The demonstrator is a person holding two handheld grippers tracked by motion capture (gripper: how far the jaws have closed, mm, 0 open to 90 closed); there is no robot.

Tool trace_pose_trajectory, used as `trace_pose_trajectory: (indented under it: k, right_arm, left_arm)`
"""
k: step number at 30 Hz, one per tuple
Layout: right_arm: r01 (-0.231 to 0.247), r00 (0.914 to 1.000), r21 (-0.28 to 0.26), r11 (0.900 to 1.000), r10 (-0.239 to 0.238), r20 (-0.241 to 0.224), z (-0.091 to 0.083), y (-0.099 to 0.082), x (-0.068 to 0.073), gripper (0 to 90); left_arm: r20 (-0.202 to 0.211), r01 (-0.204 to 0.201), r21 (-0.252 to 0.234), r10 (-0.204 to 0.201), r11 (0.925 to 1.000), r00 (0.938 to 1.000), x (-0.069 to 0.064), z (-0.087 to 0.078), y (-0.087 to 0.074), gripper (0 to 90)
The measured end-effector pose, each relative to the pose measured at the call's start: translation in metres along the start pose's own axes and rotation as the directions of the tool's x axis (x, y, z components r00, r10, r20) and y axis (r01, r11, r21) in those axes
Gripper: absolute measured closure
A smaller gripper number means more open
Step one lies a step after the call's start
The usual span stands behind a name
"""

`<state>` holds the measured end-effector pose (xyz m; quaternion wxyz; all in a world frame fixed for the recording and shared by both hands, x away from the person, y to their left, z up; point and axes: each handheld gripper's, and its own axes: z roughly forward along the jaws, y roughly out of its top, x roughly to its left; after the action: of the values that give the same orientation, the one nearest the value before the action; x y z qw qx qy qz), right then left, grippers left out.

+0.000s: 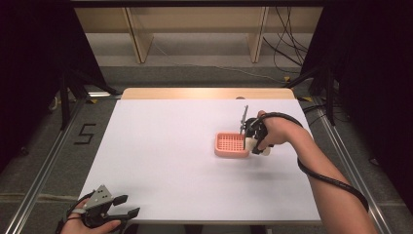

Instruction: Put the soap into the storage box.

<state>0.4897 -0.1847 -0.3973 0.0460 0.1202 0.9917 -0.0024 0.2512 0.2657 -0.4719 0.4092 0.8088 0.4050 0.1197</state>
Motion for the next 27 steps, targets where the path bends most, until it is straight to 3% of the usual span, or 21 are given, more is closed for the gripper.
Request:
trace_pose_trajectory:
  k: [2,5,6,11,12,14,19,22,23,27]
  right_arm:
    - [-0.008,0.9999,0.002,1.0000,0.008,0.008,-0.001,0.001,0.000,50.5]
    - [0.031,0.9995,-0.011,0.9995,-0.031,0.012,0.000,0.003,-0.002,50.5]
    - [0.005,1.0000,0.000,1.0000,-0.005,0.003,-0.002,0.005,0.000,50.5]
    - [0.026,0.9996,-0.010,0.9996,-0.026,0.010,0.000,0.007,-0.002,50.5]
    - [-0.002,1.0000,0.006,1.0000,0.002,0.006,-0.002,0.010,0.000,50.5]
    - [0.047,0.9988,-0.008,0.9989,-0.047,0.017,-0.001,0.011,-0.003,50.6]
    - [0.029,0.9995,-0.017,0.9994,-0.029,0.014,-0.002,0.014,-0.003,50.5]
    - [0.053,0.9985,-0.020,0.9984,-0.053,0.016,-0.002,0.015,-0.005,50.6]
    - [0.016,0.9998,0.000,0.9999,-0.016,0.011,-0.003,0.016,-0.002,50.6]
    - [0.021,0.9997,-0.002,0.9998,-0.021,0.011,-0.003,0.018,-0.003,50.6]
  left_arm:
    - [0.000,-0.001,0.001,0.001,1.0000,1.0000,0.000,0.000,0.000,34.5]
    - [0.000,-0.001,-0.001,0.001,1.0000,1.0000,0.000,0.000,0.000,34.5]
    - [0.000,-0.003,0.000,0.003,1.0000,1.0000,0.000,0.000,0.000,34.5]
    - [-0.001,-0.014,0.008,0.014,0.9999,0.9999,0.001,-0.001,0.000,34.5]
    - [0.001,-0.002,-0.002,0.002,1.0000,1.0000,0.000,0.000,0.000,34.5]
    - [-0.001,-0.009,0.002,0.009,1.0000,1.0000,0.000,-0.001,0.000,34.5]
    - [-0.009,-0.008,0.001,0.008,1.0000,0.9999,0.000,-0.001,0.001,34.6]
    - [-0.012,-0.010,0.000,0.010,0.9999,0.9999,0.000,-0.002,0.001,34.6]
    - [-0.012,-0.010,0.000,0.010,0.9999,0.9999,0.000,-0.002,0.001,34.6]
    - [-0.006,-0.011,0.002,0.011,0.9999,0.9999,0.000,-0.002,0.001,34.6]
